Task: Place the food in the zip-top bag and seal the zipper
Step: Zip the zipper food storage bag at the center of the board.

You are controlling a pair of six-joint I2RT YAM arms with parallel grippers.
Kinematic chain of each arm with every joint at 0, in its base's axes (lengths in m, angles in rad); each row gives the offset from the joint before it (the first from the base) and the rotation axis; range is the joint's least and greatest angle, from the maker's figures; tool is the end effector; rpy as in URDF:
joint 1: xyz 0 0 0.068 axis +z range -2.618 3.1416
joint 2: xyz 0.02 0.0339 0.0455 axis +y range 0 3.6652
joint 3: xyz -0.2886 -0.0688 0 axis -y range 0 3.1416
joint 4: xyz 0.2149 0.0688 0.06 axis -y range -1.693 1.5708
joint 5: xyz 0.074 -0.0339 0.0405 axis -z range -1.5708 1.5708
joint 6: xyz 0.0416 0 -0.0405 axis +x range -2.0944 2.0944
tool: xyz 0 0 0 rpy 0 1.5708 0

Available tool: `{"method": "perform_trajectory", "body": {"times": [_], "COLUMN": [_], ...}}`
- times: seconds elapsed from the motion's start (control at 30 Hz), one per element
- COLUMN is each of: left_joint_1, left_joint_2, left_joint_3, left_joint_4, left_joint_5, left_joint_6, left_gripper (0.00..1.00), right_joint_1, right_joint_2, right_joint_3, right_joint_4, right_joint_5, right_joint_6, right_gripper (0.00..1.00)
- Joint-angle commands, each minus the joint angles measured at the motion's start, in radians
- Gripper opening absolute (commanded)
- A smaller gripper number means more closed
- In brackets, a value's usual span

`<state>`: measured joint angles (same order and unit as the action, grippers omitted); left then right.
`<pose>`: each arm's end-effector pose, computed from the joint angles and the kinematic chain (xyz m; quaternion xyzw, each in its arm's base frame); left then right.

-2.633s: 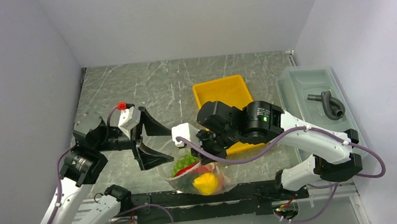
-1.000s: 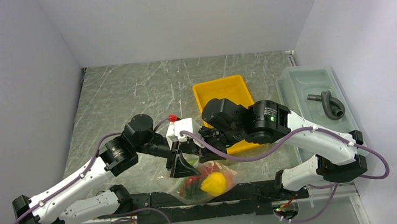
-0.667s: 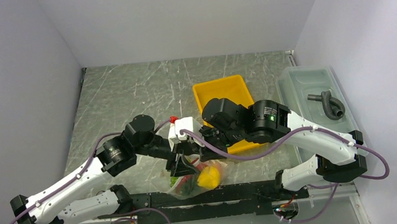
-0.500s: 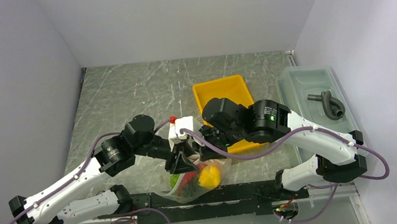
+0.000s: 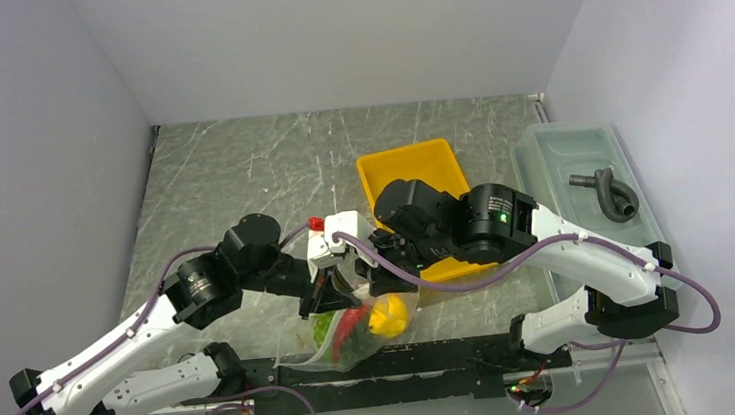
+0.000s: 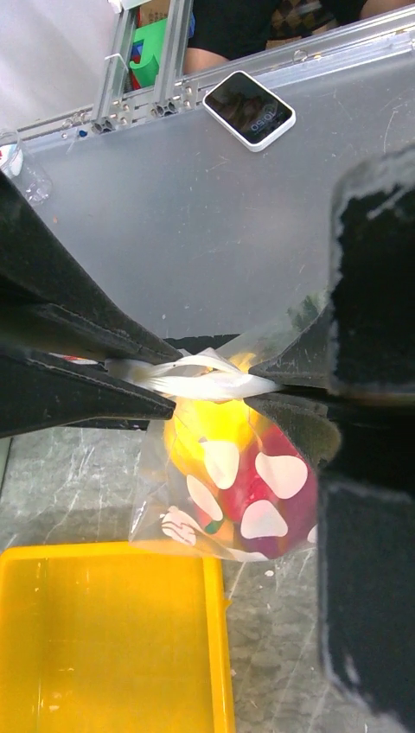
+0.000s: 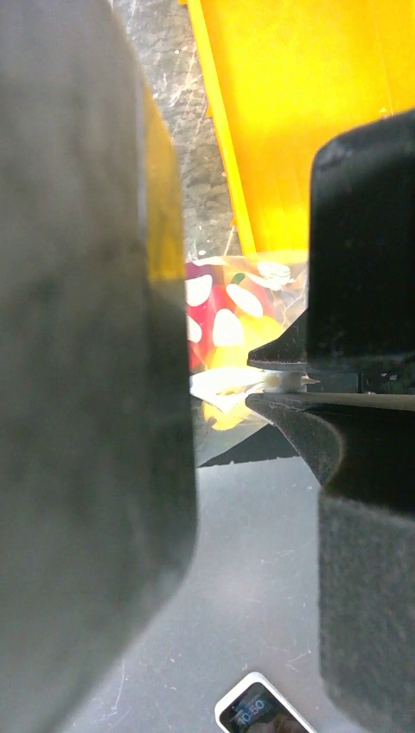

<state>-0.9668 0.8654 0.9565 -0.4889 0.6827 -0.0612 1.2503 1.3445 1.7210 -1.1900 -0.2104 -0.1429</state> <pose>0.0576 -0.1297 0.3714 0.5100 0.6247 -0.4992 0.3170 0.0585 0.2038 0.4462 -0.6226 0.6839 0.2763 0.2614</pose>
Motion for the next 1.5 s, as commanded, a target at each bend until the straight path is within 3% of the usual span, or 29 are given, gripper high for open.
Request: {"method": "perform_trajectory", "body": {"times": [0.0, 0.13, 0.43, 0.6, 0.93, 1.47], "left_joint_1": [-0.006, -0.006, -0.006, -0.006, -0.006, -0.006], "left_joint_2": [-0.017, -0.037, -0.094, -0.104, -0.101, -0.127], "left_joint_3": [0.041, 0.048, 0.064, 0.072, 0.094, 0.113], "left_joint_4": [-0.030, -0.029, -0.040, -0.046, -0.060, -0.066], "left_joint_5": [0.032, 0.046, 0.066, 0.082, 0.092, 0.074], "left_joint_6": [0.033, 0.037, 0.040, 0.042, 0.050, 0.049], "left_gripper": [0.00, 0.00, 0.00, 0.00, 0.00, 0.00], "right_joint_1": [-0.012, -0.015, -0.019, -0.020, -0.020, -0.020], "right_joint_2": [-0.030, -0.039, -0.157, -0.252, -0.397, -0.377], "right_joint_3": [0.001, -0.023, -0.155, -0.275, -0.474, -0.539], "right_joint_4": [0.042, 0.061, 0.222, 0.356, 0.639, 0.755], "right_joint_5": [0.044, 0.054, 0.062, 0.006, -0.140, -0.226], "right_joint_6": [0.039, 0.038, 0.001, -0.012, 0.020, 0.063], "right_gripper": [0.00, 0.05, 0.43, 0.52, 0.57, 0.56]}}
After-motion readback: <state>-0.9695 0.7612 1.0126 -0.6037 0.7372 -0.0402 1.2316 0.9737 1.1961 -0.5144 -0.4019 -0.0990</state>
